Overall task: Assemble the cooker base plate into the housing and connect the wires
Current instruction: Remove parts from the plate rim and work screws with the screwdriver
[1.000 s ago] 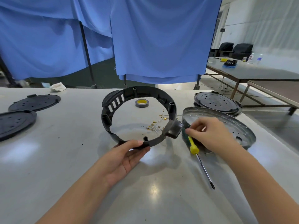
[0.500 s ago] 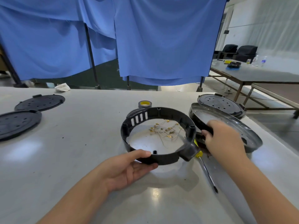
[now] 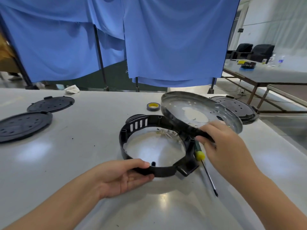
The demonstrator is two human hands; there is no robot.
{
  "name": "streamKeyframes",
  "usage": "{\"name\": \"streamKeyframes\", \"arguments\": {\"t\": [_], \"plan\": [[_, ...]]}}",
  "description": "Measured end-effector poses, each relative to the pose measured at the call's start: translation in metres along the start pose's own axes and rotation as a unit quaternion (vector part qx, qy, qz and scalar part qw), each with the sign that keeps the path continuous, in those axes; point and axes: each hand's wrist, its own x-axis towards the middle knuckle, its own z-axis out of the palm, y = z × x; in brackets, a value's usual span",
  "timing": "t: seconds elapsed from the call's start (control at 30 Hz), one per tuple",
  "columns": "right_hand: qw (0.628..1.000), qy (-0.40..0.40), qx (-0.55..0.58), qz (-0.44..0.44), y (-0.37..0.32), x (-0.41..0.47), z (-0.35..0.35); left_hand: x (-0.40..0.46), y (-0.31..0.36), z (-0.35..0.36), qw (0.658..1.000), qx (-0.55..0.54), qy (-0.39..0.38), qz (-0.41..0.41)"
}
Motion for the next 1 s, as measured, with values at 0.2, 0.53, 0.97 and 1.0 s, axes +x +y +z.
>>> {"name": "streamKeyframes", "arguments": {"t": [0.2,0.53,0.97,1.0], "plan": [[1.0,0.006,0.019,-0.022,-0.006,-0.001,0.008,-0.013,-0.008,-0.01,1.0,0.008,-0.003,0.016],[0.999,0.03,0.028,0.003,-0.005,0.004,0.01,-0.041,0.006,-0.024,0.999,0.022,0.01,0.023],[0.999,0.036,0.026,-0.013,-0.025,0.005,0.003,-0.081,0.014,-0.049,0.999,0.017,-0.001,0.039],[0.999,0.034,0.026,-0.014,-0.026,0.005,0.003,-0.083,0.013,-0.051,0.999,0.015,-0.002,0.035]]}}
